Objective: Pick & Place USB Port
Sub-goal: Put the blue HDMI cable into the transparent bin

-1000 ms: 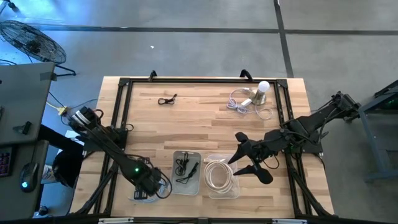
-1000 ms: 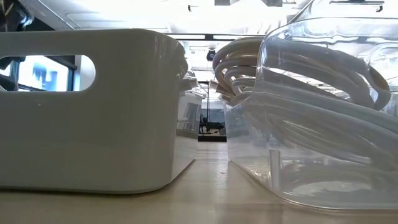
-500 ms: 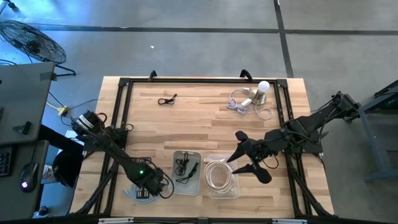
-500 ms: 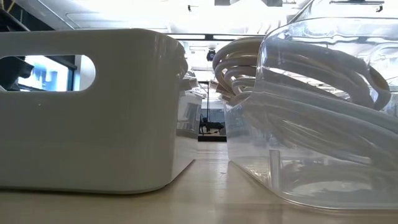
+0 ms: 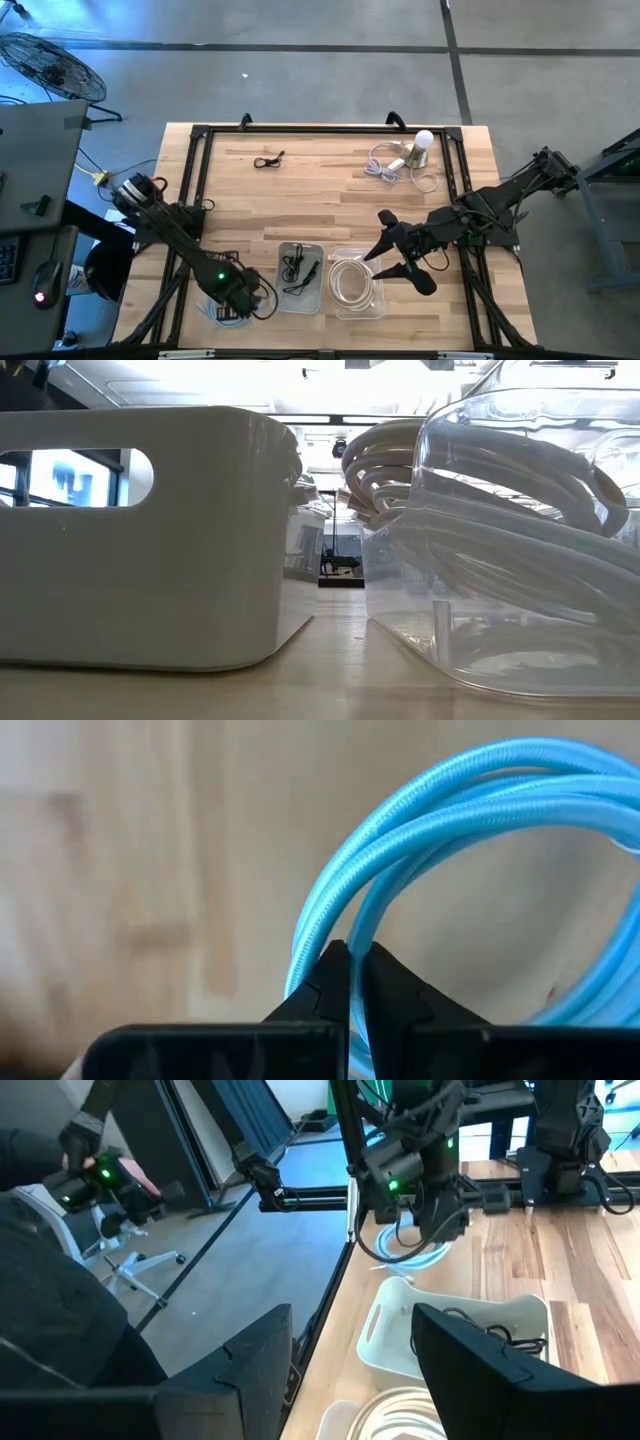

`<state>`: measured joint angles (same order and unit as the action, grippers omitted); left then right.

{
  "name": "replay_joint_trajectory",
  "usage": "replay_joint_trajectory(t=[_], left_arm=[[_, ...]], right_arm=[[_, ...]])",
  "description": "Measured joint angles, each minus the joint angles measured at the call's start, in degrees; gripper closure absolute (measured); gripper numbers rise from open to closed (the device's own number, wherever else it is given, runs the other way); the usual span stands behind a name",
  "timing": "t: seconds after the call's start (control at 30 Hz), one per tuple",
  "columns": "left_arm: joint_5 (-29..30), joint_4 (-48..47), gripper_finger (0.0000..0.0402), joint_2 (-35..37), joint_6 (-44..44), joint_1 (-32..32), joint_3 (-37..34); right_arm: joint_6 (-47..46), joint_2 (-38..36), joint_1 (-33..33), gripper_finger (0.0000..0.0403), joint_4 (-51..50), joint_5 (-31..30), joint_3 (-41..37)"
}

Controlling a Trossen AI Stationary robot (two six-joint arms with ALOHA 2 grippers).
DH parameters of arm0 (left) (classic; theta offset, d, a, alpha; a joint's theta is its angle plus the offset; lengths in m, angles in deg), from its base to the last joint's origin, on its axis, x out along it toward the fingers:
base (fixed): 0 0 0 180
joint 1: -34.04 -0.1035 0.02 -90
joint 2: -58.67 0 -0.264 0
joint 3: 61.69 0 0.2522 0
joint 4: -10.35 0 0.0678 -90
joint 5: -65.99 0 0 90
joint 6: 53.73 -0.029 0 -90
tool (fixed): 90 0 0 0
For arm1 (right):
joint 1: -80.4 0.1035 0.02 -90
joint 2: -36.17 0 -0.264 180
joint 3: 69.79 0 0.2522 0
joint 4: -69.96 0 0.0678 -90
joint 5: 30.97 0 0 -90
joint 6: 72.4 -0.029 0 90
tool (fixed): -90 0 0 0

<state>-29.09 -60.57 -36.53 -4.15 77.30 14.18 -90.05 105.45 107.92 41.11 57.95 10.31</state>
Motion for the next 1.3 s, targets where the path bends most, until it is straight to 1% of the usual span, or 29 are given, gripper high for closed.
replay_joint_trajectory(t=[0.17,0.3,0.43,0.6,0.73,0.8,0.97,1.03,1.1,1.17,1.3], left_arm=[[2.0,-11.0,0.0397,0.4,-0.2,0.0,8.4],[5.3,-18.6,0.0397,0.5,-1.4,0.0,16.3],[11.6,-26.3,0.0397,0.5,-2.2,-0.1,25.2],[22.9,-33.4,0.0397,0.6,-3.1,-0.1,37.2],[33.0,-32.9,0.0397,1.5,-6.3,-0.1,43.9],[37.4,-32.9,0.0397,2.3,-8.1,-0.1,46.0],[48.7,-32.7,0.0397,4.1,-10.7,-0.2,47.4],[52.2,-32.7,0.0397,4.6,-11.3,-0.4,47.4],[53.5,-31.8,0.0397,4.7,-13.0,-1.3,47.4],[53.5,-29.8,0.0397,4.7,-16.2,-2.5,47.4],[52.6,-20.6,0.0397,4.7,-27.4,-5.9,47.4]], right_arm=[[1.2,0.0,0.0,0.0203,0.1,0.0,0.0],[2.9,0.0,0.0,0.0203,1.0,0.0,0.0],[5.9,0.0,0.0,0.0203,3.5,0.0,0.0],[8.8,0.0,0.0,0.0203,8.1,0.0,0.0],[10.9,0.0,-0.1,0.0203,12.1,-0.2,0.0],[12.1,-0.1,-0.2,0.0203,13.6,-1.7,0.0],[13.7,-1.1,-0.2,0.0203,14.7,-10.6,0.0],[13.7,-1.7,-0.3,0.0203,14.6,-13.7,0.0],[13.9,-2.2,-0.8,0.0203,14.7,-15.5,0.0],[14.8,-2.8,-1.3,0.0203,14.9,-15.7,0.0],[14.8,-3.1,-2.3,0.0203,16.7,-16.2,0.0]])
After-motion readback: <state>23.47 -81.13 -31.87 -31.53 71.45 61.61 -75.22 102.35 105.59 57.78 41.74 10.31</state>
